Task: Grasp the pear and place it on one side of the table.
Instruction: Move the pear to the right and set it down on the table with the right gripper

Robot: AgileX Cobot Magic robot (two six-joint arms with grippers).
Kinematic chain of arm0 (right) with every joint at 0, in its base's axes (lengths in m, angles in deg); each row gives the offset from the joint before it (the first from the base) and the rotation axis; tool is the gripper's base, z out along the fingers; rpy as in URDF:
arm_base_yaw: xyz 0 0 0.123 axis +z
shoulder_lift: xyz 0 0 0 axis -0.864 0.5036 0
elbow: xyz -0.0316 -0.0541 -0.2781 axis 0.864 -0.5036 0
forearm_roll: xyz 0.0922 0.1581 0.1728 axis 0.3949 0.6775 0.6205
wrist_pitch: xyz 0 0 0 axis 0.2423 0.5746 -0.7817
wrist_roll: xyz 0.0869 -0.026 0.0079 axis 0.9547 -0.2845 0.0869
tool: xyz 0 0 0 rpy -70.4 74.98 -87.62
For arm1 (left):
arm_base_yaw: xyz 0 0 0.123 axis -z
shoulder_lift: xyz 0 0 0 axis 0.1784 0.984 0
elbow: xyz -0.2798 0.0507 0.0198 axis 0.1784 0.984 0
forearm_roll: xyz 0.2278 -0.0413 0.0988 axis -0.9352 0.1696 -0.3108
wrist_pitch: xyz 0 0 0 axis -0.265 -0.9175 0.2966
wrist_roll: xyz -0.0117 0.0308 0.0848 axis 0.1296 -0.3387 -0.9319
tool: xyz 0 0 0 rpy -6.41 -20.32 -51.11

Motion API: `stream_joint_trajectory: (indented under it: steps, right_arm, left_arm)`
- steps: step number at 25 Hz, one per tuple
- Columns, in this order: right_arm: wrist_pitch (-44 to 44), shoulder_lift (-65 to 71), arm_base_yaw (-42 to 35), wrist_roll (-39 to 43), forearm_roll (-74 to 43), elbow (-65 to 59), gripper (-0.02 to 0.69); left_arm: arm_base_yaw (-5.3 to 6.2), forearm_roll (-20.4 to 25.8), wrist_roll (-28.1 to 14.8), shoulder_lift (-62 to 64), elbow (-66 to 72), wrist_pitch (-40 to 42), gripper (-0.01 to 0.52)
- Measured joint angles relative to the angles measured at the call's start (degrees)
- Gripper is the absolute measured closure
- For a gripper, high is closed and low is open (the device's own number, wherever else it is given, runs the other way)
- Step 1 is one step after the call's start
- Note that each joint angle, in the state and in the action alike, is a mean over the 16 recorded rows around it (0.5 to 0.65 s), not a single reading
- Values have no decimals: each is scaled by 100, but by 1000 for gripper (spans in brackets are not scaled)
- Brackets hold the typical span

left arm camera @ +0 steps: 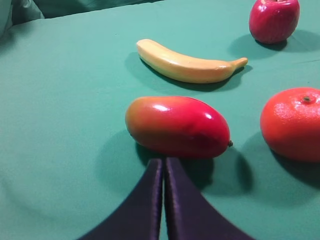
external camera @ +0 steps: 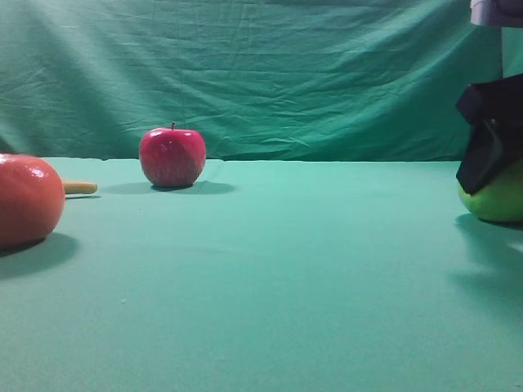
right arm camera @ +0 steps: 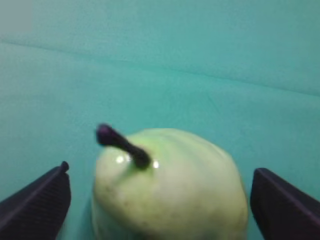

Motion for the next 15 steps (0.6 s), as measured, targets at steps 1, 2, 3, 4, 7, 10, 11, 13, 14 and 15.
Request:
stream_joint_trajectory:
  steps: [1, 2, 3, 4, 7, 10, 11, 13, 14, 15]
  right_arm:
    - [27, -99, 0, 0, 1, 0, 24]
    - [59, -212, 0, 0, 3, 0, 27]
    - [94, -338, 0, 0, 4, 0, 35]
    - [136, -478, 0, 0, 6, 0, 51]
    - [291, -981, 0, 0, 10, -3, 123]
    - [492, -1576, 0, 0, 10, -9, 234]
    - [570, -1785, 0, 0, 10, -11, 276]
    - [737, -2215, 0, 0, 10, -14, 360]
    - [828, -2429, 0, 0, 10, -16, 401]
    - [921, -2643, 0, 0, 10, -19, 443]
  left_arm:
    - [0, 0, 0, 0, 0, 0, 514]
    - [0, 0, 0, 0, 0, 0, 514]
    - [0, 0, 0, 0, 0, 0, 514]
    - [0, 0, 0, 0, 0, 0, 514]
    - [0, 0, 0, 0, 0, 0, 514]
    - [0, 0, 0, 0, 0, 0, 514]
    - [0, 0, 0, 0, 0, 0, 514]
    - [0, 0, 0, 0, 0, 0, 514]
    - [0, 0, 0, 0, 0, 0, 514]
    - [0, 0, 0, 0, 0, 0, 514]
